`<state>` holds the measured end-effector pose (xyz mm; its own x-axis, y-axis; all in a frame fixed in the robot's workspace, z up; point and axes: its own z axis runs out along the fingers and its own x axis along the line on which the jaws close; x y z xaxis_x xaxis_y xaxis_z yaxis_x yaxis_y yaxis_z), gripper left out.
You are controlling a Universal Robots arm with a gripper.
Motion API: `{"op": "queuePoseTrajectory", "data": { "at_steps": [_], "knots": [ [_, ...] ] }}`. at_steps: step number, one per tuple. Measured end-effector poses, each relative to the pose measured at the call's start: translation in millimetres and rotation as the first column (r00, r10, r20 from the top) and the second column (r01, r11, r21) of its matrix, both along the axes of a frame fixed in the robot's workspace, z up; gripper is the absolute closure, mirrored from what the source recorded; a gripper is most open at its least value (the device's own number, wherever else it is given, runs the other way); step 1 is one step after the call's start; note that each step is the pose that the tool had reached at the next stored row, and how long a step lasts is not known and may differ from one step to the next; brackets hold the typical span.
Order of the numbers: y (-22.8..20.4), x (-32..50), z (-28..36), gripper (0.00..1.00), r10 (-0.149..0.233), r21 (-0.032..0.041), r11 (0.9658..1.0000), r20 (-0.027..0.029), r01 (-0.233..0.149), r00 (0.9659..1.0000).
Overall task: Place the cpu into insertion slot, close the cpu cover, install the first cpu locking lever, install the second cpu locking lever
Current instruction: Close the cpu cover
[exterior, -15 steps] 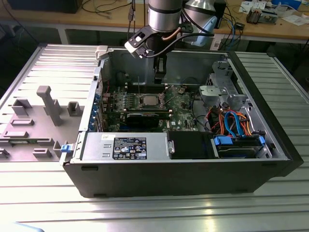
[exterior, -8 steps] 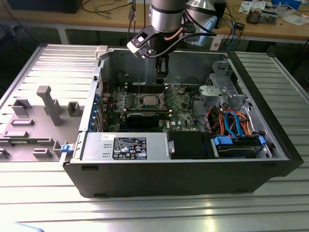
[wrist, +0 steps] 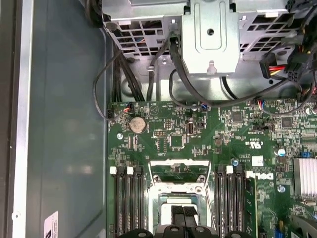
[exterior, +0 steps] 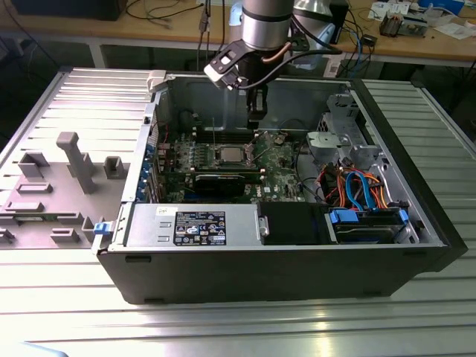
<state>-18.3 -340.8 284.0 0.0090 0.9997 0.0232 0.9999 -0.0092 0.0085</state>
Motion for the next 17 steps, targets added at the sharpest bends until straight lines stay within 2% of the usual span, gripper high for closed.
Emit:
{"op": "queuePoseTrajectory", "data": {
  "at_steps": [17],
  "knots": [
    [0.2, 19.4, 0.0, 0.89, 0.001, 0.0000, 1.0000, -0.0001, -0.001, 1.0000]
  ]
}}
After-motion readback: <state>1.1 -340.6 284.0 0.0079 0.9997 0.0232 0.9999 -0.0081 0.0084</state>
